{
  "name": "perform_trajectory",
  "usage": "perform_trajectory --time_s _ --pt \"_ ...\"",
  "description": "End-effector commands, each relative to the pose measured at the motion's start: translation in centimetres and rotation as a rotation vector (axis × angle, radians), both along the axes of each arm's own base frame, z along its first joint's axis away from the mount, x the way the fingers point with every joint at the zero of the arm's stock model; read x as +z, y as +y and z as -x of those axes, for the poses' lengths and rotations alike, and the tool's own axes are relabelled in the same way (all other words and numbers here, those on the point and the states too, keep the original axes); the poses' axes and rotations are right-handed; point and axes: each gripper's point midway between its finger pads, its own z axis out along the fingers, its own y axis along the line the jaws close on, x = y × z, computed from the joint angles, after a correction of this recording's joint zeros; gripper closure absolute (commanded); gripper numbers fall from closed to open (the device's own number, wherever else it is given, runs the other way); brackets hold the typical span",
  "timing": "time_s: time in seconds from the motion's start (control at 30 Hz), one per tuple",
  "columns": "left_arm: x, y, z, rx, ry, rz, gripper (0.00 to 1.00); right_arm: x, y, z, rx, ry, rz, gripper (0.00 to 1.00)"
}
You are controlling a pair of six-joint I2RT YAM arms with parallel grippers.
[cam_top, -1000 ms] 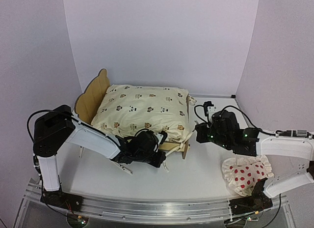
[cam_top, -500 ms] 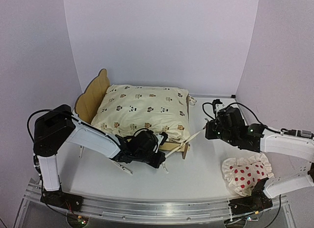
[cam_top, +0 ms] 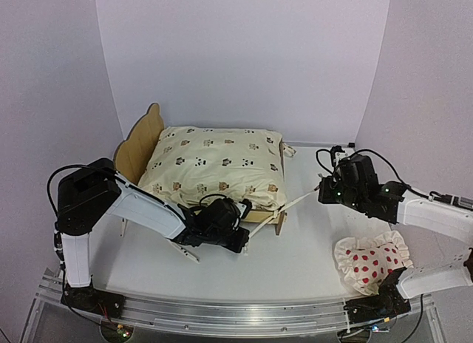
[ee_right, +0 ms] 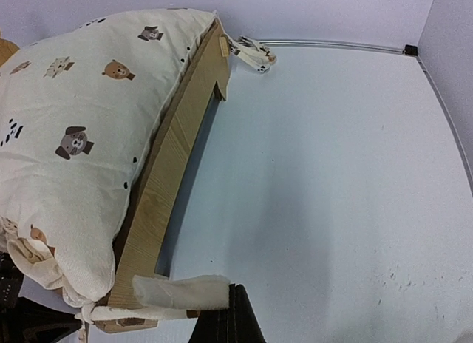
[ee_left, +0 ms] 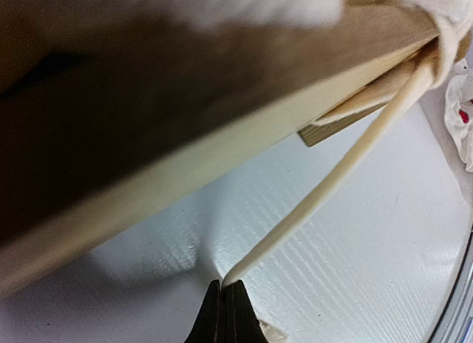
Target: Set up the pet bed
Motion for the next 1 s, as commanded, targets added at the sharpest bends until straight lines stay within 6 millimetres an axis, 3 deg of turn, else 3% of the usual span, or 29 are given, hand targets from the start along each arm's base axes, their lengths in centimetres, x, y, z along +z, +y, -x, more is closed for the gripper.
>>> perform_trajectory --time_s 0.0,0.23,0.43,0.57,0.73,0.97 --pt "-7.2 7.8 0.4 0.167 0.147 -0.285 1.00 5.0 -1.8 -2.0 -0.088 -0.121 -0.051 1.00" --pt "-5.8 7.1 0.6 0.141 0.146 -0.237 1.00 3.2 1.0 -0.7 0.062 -0.033 -0.135 0.97" --pt "-3.6 6.7 0.8 0.119 0.130 -0.203 0.94 3.6 3.2 -0.1 0.159 0.034 -0.188 0.63" --pt "-1.6 6.6 1.1 0.112 0.098 -0.184 0.79 4.6 4.3 -0.9 0.179 0.071 -0.193 0.55" --pt "-0.2 8.3 0.3 0.174 0.037 -0.219 0.69 4.8 6.5 -4.1 0.195 0.156 -0.204 0.47" --pt "0.5 10.9 -1.0 0.259 -0.020 -0.298 0.68 2.4 7.5 -11.0 0.144 0.276 -0.298 0.53"
